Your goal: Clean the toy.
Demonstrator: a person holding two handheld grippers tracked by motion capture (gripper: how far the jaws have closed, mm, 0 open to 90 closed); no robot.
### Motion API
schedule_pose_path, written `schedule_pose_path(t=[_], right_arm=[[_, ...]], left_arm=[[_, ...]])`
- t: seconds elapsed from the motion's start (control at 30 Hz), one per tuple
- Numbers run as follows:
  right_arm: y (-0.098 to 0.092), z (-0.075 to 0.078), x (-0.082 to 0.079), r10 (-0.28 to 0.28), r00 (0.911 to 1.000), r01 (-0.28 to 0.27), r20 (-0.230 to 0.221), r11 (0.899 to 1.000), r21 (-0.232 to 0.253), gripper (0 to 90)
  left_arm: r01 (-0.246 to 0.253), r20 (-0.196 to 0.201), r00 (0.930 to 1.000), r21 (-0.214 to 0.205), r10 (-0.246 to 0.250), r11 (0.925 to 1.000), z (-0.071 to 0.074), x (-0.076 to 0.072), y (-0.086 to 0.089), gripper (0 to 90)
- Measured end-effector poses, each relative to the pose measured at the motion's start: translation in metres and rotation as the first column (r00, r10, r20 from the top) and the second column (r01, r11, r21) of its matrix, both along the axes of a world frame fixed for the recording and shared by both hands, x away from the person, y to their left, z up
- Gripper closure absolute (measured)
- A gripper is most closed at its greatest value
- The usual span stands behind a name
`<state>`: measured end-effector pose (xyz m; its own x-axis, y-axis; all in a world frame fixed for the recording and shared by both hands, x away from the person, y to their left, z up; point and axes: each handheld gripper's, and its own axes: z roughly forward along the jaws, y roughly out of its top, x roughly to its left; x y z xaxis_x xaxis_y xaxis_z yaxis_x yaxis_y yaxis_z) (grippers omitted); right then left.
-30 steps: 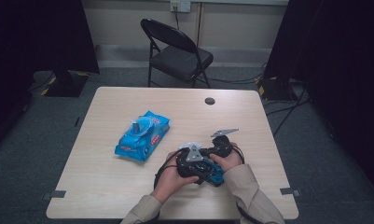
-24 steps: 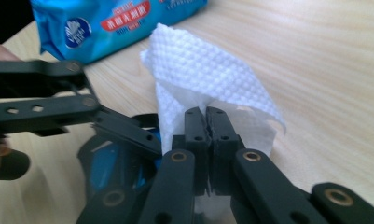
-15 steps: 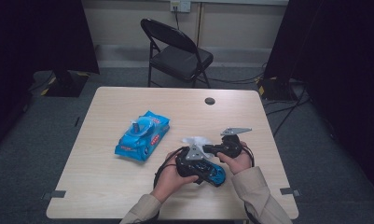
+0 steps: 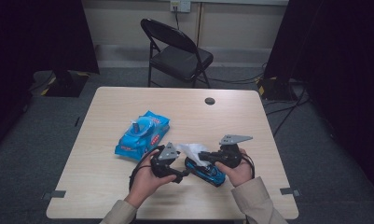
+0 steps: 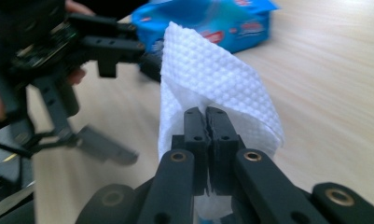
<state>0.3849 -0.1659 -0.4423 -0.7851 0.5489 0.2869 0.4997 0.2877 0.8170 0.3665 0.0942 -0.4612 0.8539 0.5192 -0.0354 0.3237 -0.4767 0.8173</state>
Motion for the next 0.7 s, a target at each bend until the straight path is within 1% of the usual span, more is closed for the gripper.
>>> schedule_pose_path(t=[0.1, 0.17, 0.2, 0.23, 0.27, 0.33, 0.43, 0.5, 0.53, 0.57, 0.6, 0.63, 0.7], right_arm=[[0.017, -0.004, -0.009, 0.045, 0.999, -0.045, -0.003, 0.999, -0.004, 87.9], [0.028, -0.008, -0.015, 0.073, 0.9973, -0.073, -0.006, 0.997, -0.008, 87.8], [0.033, -0.011, -0.017, 0.087, 0.9962, -0.087, -0.006, 0.996, -0.015, 87.7], [0.038, -0.014, -0.018, 0.096, 0.9953, -0.096, -0.009, 0.995, -0.032, 87.6], [0.044, -0.019, -0.02, 0.109, 0.9939, -0.11, -0.013, 0.992, -0.055, 87.5], [0.05, -0.025, -0.022, 0.121, 0.9923, -0.123, -0.026, 0.991, -0.057, 87.3], [0.059, -0.037, -0.025, 0.142, 0.989, -0.145, -0.039, 0.987, -0.068, 86.3], [0.065, -0.044, -0.027, 0.16, 0.986, -0.163, -0.049, 0.983, -0.079, 85.8], [0.067, -0.046, -0.027, 0.167, 0.9847, -0.171, -0.051, 0.981, -0.087, 85.8], [0.07, -0.048, -0.028, 0.176, 0.9831, -0.181, -0.05, 0.978, -0.107, 85.5], [0.071, -0.049, -0.028, 0.179, 0.9828, -0.183, -0.047, 0.976, -0.118, 85.4], [0.072, -0.05, -0.028, 0.185, 0.9812, -0.19, -0.053, 0.975, -0.117, 85.3], [0.074, -0.052, -0.028, 0.194, 0.9798, -0.198, -0.049, 0.973, -0.122, 84.4]], left_arm=[[-0.019, -0.004, 0.9998, 0.007, 0.019, 0.9998, -0.001, -0.007, 0.02, 19.4], [-0.022, 0.001, 0.9998, 0.016, 0.022, 0.9996, -0.002, -0.01, 0.03, 19.8], [-0.027, -0.006, 0.9996, 0.015, 0.027, 0.9995, -0.003, -0.012, 0.035, 19.9], [-0.034, -0.01, 0.9994, 0.012, 0.034, 0.9994, -0.004, -0.015, 0.042, 20.0], [-0.038, -0.012, 0.9992, 0.013, 0.038, 0.9992, -0.004, -0.016, 0.045, 20.1], [-0.042, -0.013, 0.999, 0.007, 0.042, 0.9991, -0.007, -0.018, 0.051, 20.1], [-0.035, -0.022, 0.9992, 0.0, 0.035, 0.9994, -0.012, -0.02, 0.056, 20.3], [-0.022, -0.014, 0.9997, -0.006, 0.021, 0.9998, -0.015, -0.021, 0.056, 21.0], [-0.014, -0.022, 0.9997, -0.015, 0.014, 0.9998, -0.016, -0.021, 0.056, 22.2], [-0.012, -0.024, 0.9996, -0.015, 0.012, 0.9998, -0.017, -0.021, 0.056, 24.9], [-0.007, -0.015, 0.9999, -0.006, 0.007, 1.0, -0.018, -0.021, 0.057, 26.4], [0.001, -0.019, 0.9998, -0.012, -0.001, 0.9999, -0.019, -0.02, 0.058, 27.7], [0.015, -0.042, 0.999, -0.028, -0.016, 0.9995, -0.021, -0.019, 0.058, 33.4]])
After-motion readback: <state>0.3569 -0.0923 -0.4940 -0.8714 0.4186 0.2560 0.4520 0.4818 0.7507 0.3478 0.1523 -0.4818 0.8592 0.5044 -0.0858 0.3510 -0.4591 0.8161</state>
